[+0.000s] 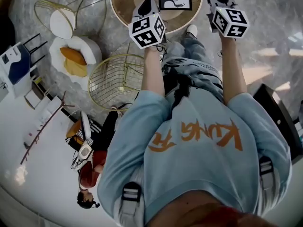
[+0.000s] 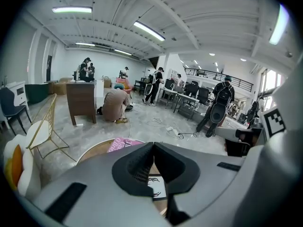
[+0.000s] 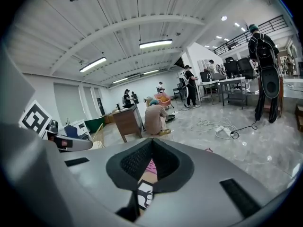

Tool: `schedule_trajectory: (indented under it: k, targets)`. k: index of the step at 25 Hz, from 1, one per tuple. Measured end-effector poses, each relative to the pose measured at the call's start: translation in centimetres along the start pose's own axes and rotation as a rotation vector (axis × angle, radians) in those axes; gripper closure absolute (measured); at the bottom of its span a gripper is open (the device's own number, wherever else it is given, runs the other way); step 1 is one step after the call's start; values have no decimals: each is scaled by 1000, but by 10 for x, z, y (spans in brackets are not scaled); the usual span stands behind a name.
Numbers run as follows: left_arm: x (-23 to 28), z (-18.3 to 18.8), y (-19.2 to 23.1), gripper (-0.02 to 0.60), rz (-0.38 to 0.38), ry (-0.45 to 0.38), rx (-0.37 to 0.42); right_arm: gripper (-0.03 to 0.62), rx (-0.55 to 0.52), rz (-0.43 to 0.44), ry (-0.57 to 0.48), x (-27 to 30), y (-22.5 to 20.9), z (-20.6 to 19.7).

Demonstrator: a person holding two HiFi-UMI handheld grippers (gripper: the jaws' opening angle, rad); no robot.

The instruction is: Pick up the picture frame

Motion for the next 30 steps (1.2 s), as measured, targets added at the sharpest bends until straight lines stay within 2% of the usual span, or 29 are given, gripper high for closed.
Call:
schedule_trajectory:
  k: [7, 11, 21, 30]
  targets:
    - [-3, -28, 2, 561, 11, 54, -31, 597, 1, 17, 66, -3, 6, -27]
    - [14, -53, 8, 561, 1, 92, -35, 597, 8, 18, 114, 11, 4, -60]
    - [57, -99, 26, 561, -61, 198, -20, 597, 14, -30, 218, 29, 2, -117]
    - [86, -151, 49, 561, -86, 306, -7, 597, 42, -77, 310, 47, -5, -177]
Point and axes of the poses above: the fingertips, and each gripper's own axes: x forward along the fingers, y to its left, z out of its top, the point moved 3 cm from there along -x, backward along the fingers, and after that the axes turned 7 degrees about -z, right-handed, at the moved point
